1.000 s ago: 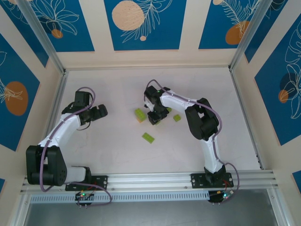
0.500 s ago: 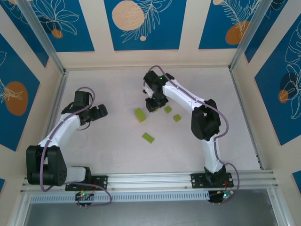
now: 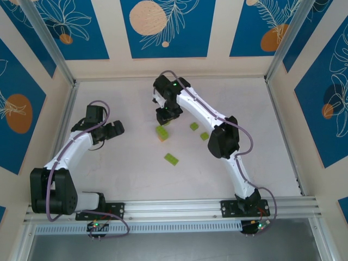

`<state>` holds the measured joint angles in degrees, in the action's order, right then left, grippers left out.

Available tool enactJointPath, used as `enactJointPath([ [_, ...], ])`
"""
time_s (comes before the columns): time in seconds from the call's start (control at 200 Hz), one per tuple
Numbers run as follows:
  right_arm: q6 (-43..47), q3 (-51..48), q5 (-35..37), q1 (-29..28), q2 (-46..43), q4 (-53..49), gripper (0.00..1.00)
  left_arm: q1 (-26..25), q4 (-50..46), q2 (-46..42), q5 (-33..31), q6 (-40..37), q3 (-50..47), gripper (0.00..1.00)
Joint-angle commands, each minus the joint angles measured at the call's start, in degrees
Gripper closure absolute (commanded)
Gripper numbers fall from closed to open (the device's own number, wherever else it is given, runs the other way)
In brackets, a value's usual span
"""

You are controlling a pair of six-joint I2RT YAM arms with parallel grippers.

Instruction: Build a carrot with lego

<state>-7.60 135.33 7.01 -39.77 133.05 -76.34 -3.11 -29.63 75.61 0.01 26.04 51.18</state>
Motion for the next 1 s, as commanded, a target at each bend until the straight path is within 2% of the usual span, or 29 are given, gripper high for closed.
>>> enactJointPath([
  [0.0, -1.3, 0.84, -2.52, -0.9, 0.0, -2.17, 0.64, 0.93, -0.72, -0.42, 1.0, -0.2, 1.12, 0.03],
  [0.995, -1.31, -2.74, -3.67, -2.49, 2.34, -1.1, 0.64, 1.02, -0.7, -0.67, 0.78, -0.27, 1.04, 0.02],
])
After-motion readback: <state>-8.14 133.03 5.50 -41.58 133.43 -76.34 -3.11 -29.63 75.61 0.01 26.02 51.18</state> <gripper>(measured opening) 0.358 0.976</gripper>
